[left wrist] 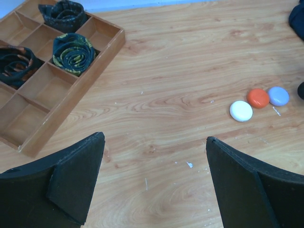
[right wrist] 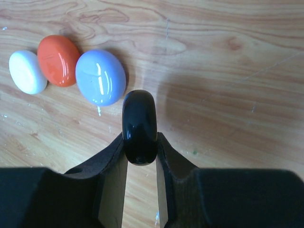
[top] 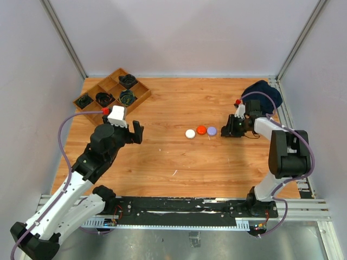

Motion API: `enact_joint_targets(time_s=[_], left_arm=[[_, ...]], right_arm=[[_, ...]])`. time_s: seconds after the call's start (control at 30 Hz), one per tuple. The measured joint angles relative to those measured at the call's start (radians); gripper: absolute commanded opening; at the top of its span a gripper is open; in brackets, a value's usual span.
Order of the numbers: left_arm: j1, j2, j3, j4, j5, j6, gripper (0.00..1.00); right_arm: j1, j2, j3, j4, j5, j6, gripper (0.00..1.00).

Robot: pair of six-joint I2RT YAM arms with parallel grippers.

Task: Insert the wireless bluetooth earbuds into the charging case
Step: Place the charging case at the center of the board.

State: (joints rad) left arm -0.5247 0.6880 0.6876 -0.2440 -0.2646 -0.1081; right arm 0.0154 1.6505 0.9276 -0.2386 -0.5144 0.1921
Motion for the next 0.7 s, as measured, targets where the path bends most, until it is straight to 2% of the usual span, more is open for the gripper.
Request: enact_joint_targets(time_s=[0.23,0.5,0.6,0.7], left_arm=[[0.001,-0.023,0.0,0.002,-0.008,0.0,0.93],[0.011,-0.023,0.0,0.002,-0.011,0.0,0.93],[0.015,-0.024,-0.002,0.002,-0.011,0.0,0.93],[0.02,-0.026,-0.006,0.002,-0.011,0.0,0.93]], right_arm=[[-0.001,0.13,0.087,-0.031,-0.037,-0.007,0.13],[0.003,0.179,0.117,-0.038,-0.133,-0.006,0.19],[0.003,0.193,0.127,-0.042,-0.157,-0.005,0.26],[0.003,0.195,0.129,-0.045,-0.157,-0.003,0.39]])
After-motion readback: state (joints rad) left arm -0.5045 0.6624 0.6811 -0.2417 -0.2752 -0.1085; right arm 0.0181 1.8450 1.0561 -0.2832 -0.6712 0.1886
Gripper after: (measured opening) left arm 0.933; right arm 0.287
